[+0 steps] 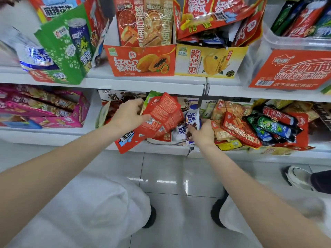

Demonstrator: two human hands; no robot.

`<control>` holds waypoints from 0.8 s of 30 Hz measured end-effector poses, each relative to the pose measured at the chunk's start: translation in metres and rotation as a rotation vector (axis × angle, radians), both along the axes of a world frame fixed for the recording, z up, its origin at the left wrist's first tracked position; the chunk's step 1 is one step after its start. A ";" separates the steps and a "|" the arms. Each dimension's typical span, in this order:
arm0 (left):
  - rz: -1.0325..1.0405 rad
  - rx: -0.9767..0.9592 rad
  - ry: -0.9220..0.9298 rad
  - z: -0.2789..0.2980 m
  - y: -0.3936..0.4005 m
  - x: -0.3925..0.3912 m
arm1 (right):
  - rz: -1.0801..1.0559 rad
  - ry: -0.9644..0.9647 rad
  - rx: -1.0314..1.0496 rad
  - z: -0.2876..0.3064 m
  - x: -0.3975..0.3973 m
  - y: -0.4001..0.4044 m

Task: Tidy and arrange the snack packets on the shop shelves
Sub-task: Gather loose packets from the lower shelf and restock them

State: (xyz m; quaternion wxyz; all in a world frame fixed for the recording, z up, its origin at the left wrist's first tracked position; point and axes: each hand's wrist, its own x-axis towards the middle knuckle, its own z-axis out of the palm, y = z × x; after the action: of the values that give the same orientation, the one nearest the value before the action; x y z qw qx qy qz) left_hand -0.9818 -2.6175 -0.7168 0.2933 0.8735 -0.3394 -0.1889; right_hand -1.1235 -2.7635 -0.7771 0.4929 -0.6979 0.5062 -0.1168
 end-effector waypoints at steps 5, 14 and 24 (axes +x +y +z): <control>0.006 0.017 0.010 -0.007 0.003 0.006 | 0.092 0.127 -0.047 -0.018 0.021 0.006; 0.036 0.000 0.051 -0.012 0.005 0.005 | 0.139 0.146 -0.179 -0.025 0.025 -0.013; 0.065 0.025 0.036 -0.003 0.016 -0.003 | 0.388 0.416 -0.577 -0.023 0.035 -0.026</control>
State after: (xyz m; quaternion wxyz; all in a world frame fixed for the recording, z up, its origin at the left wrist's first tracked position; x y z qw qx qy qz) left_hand -0.9846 -2.6016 -0.7196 0.2943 0.8841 -0.3033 -0.1992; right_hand -1.0886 -2.7890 -0.8003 0.1767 -0.8989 0.4006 -0.0151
